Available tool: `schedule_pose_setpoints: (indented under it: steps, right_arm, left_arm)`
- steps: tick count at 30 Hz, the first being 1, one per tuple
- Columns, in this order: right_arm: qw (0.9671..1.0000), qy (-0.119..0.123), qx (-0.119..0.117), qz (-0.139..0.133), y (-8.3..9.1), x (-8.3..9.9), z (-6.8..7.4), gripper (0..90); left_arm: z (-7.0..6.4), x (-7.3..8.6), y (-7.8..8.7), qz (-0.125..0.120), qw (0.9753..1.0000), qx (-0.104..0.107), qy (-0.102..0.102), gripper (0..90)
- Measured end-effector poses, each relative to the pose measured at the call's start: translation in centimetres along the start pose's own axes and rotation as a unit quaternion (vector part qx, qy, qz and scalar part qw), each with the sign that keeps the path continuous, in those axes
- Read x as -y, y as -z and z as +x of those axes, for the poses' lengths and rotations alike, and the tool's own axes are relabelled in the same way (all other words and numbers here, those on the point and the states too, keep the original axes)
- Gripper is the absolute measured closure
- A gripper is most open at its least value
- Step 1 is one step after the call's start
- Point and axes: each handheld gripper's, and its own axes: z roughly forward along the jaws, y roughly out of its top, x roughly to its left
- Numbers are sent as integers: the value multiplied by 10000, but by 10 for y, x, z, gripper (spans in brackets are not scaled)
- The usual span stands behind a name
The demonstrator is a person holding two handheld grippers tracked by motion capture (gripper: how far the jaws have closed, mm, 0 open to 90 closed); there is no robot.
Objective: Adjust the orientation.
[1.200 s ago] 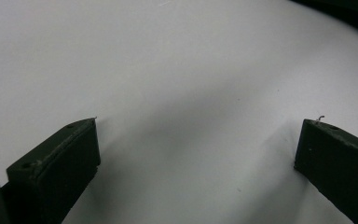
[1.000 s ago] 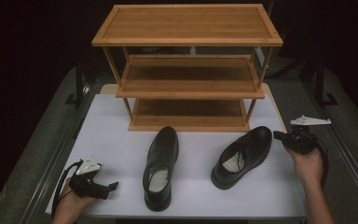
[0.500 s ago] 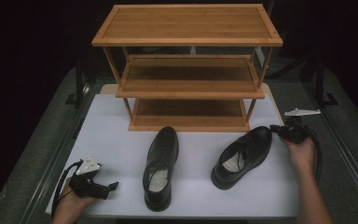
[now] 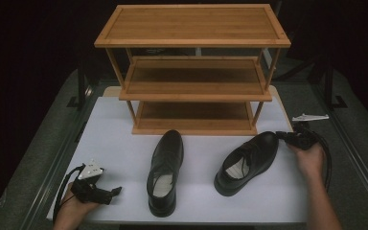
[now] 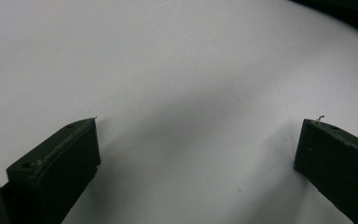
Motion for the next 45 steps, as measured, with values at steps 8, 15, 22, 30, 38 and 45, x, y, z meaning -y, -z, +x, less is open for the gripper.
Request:
schedule_pose_setpoints:
  steps: [8,15,22,30,38,45]
  right_arm:
    - [9996,222,-90,152,6,5,19,898]
    - [9988,362,-264,172,8,11,35,899]
    - [9976,541,-312,288,6,10,52,899]
    - [9959,705,-475,323,1,8,70,898]
    - [9938,845,-623,366,-5,5,88,899]
    - [9944,789,-647,265,-3,6,87,898]
  left_arm:
    - [0,0,0,-18,10000,-3,0,0]
    - [0,0,0,-20,10000,-5,-1,0]
    - [0,0,0,-22,10000,-6,0,0]
    - [0,0,0,-23,10000,-9,-2,0]
    - [0,0,0,-15,10000,-2,-1,0]
    - [0,0,0,-9,10000,0,-4,0]
